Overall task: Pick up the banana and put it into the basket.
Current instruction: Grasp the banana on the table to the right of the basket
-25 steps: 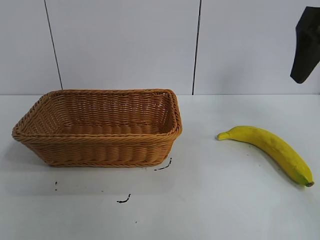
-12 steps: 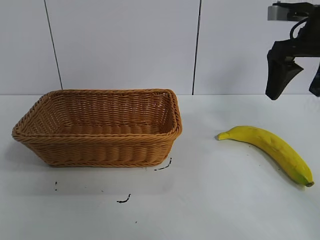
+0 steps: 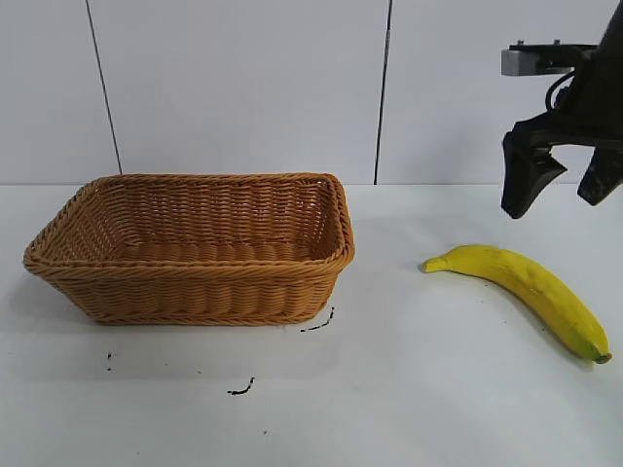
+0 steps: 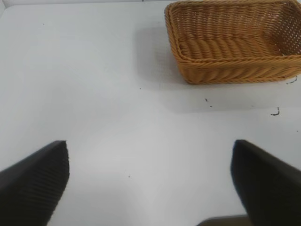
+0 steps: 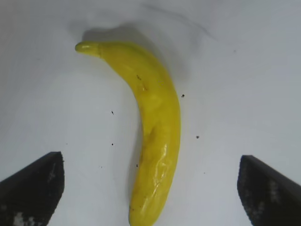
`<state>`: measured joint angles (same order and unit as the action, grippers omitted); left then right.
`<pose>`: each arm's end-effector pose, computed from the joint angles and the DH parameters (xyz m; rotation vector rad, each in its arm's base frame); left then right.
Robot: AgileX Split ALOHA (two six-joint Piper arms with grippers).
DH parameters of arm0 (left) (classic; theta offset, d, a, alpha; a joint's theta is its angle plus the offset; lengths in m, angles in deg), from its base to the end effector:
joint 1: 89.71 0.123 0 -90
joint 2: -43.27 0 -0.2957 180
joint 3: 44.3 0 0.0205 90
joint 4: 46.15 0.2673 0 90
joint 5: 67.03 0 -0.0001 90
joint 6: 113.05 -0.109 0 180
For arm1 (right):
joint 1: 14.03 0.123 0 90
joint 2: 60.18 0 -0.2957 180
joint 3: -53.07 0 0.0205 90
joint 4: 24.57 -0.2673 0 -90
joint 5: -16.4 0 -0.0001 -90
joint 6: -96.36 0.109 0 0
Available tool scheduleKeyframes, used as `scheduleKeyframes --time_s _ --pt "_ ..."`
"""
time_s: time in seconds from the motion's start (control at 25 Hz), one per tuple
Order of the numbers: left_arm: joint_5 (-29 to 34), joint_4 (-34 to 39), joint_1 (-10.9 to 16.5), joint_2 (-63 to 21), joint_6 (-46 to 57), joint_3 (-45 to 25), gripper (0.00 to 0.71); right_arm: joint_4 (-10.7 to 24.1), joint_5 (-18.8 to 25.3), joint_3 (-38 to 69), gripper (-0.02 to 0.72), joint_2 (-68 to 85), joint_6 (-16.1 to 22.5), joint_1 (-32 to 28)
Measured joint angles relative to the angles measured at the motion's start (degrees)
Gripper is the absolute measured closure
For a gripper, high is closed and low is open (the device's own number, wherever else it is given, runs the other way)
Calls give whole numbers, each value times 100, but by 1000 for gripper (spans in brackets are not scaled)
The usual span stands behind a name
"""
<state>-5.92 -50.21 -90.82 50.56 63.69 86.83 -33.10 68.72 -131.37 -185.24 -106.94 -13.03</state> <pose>0.0139 -0.0070 0.2766 0.0816 2.0436 -0.0614 0.4238 0.0202 0.1392 -0.5069 2.9504 0.1458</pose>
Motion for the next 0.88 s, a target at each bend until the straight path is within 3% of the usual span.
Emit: scheduleKeyframes --time_s 0.4,0.88 --pt "0 0 0 0 0 0 17 44 -408 0 13 -521 495 0" --pt "0 0 0 0 0 0 17 289 -576 0 13 -561 600 0"
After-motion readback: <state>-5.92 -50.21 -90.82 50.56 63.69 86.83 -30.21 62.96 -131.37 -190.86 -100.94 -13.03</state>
